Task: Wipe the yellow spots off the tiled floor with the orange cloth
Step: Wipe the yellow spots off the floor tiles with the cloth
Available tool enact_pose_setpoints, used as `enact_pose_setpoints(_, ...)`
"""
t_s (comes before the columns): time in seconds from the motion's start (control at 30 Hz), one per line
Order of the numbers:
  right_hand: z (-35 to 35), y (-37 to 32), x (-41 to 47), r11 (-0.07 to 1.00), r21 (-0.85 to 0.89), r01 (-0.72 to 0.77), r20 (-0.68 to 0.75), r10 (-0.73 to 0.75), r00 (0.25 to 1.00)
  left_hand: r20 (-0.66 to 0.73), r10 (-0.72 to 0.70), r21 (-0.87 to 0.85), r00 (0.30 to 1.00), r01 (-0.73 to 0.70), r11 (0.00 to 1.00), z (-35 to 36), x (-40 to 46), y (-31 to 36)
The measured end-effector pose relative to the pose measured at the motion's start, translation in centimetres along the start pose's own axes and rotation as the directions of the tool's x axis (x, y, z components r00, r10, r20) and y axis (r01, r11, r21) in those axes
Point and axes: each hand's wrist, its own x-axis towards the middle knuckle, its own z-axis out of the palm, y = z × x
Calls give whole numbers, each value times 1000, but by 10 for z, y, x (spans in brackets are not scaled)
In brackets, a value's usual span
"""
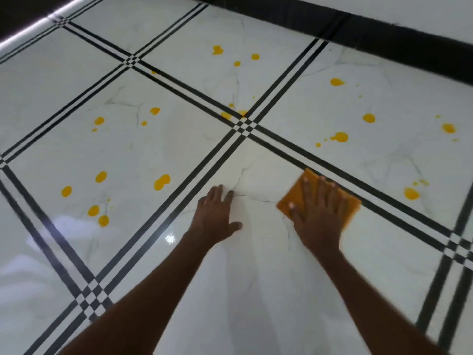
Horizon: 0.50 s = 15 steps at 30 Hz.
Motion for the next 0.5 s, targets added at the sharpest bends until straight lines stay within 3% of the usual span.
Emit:
enact_pose_setpoints(0.1, 3, -17, -61, 971, 36, -236, -4, 236, 972, 17, 88, 22, 996, -88, 996, 29, 21, 23)
enact_pose_setpoints(0.13, 7, -27, -56, 977, 48, -206, -3, 206, 978, -45, 98, 18, 994, -97, 995, 40, 24, 25)
enact_pose_setpoints(0.2, 12, -35, -19, 1000, 27, 5, 17, -6, 1000, -172, 113, 45, 978, -107, 993, 53, 22, 23)
enact_pose_setpoints(0.27, 9, -26, 22, 983, 1, 183, 44, -182, 982, -185, 128, 94, 974, -113, 989, 54, 21, 17)
enact_pose_setpoints(0.37, 3, -1, 19, 989, -1, 149, 40, -149, 988, -62, 64, 92, 996, -58, 994, 38, 26, 23)
enact_pose_setpoints(0.5, -12, 66, -85, 999, -35, 2, 35, 0, 999, -28, 112, 67, 993, -110, 992, 27, 21, 41)
